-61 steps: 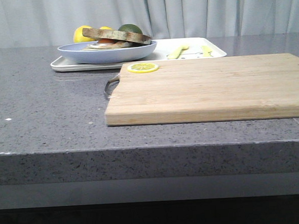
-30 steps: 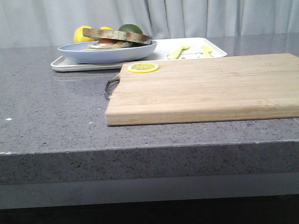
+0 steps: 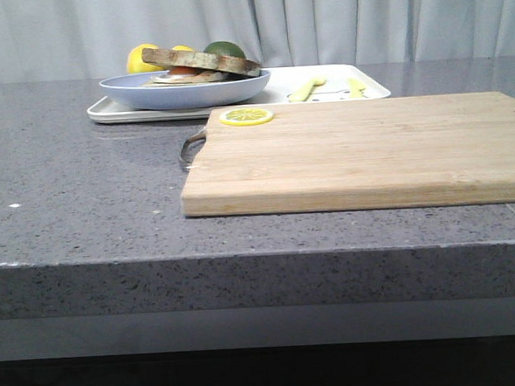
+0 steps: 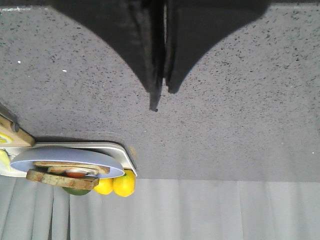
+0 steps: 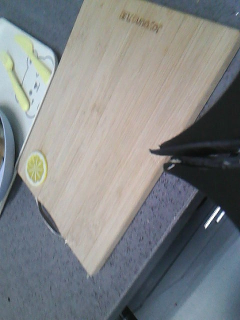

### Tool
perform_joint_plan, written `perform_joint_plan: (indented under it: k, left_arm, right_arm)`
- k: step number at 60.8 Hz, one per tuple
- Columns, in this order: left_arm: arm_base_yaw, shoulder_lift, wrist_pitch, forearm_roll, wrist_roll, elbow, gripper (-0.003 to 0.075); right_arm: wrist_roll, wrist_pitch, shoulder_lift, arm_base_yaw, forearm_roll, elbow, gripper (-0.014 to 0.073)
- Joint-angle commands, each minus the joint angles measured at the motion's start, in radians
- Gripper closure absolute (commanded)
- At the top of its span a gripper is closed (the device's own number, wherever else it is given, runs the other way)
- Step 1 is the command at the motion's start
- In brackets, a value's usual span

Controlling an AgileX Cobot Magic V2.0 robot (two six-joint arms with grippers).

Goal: Place bread and move sandwich to tray

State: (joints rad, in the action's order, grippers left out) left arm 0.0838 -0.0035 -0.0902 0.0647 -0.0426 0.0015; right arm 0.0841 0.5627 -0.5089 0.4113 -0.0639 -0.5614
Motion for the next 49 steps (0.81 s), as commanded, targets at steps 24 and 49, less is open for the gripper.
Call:
perform_joint_plan:
  k: [24, 49]
  left_arm:
    - [-0.001, -0.020, 0.081, 0.009, 0.001, 0.004, 0.0738]
    - [-0.001, -0.020, 0.081, 0.009, 0.001, 0.004, 0.0738]
  right_arm:
    - [-0.002, -0.460, 0.477, -0.359, 0.020, 0.439, 0.0662]
    - [-0.002, -0.606, 0.540, -0.388, 0.010, 0.585, 0.0662]
